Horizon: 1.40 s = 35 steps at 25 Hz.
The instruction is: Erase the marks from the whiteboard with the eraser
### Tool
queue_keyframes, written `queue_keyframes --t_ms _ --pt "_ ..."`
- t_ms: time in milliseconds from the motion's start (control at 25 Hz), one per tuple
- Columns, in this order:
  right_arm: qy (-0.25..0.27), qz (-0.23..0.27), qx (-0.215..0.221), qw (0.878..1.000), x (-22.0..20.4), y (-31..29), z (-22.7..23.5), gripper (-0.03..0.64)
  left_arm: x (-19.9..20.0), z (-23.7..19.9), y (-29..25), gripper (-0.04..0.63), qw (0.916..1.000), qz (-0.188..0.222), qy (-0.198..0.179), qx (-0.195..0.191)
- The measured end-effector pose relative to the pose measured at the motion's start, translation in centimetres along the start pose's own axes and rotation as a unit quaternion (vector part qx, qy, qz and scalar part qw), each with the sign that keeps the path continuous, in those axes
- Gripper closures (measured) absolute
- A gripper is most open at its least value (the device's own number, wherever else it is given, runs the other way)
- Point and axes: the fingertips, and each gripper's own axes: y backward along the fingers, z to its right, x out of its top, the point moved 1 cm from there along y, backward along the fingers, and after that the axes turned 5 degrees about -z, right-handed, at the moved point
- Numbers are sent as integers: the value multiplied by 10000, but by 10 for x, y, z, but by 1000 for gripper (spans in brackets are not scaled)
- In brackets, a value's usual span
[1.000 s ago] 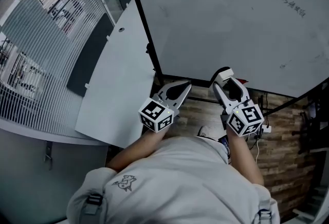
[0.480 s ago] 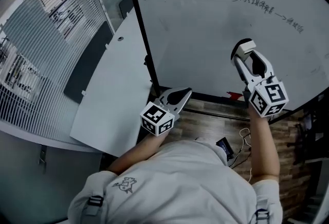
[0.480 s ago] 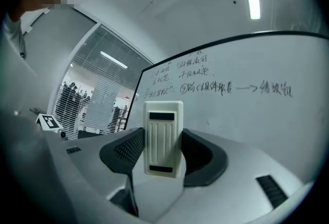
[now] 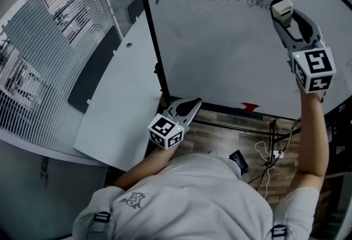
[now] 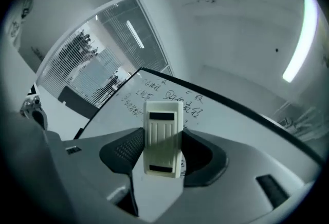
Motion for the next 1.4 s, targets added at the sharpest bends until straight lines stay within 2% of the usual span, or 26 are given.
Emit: queue_keyframes --t_ms 240,400,640,1000,1400 --pt "914 -380 -628 9931 37 -8 48 377 -4 5 4 591 10000 -60 -2 -15" --pt "1498 -657 -765 9836 49 -23 55 379 -5 5 8 591 10000 -76 16 16" --pt "1654 -803 -746 9801 51 -39 50 380 -4 4 13 591 10000 -30 47 56" --pt "1804 -903 -611 9775 33 -61 4 383 1 -1 15 591 9999 42 67 133" --pt "2112 -1202 37 9700 -29 -72 -78 383 0 5 19 591 9999 15 16 152"
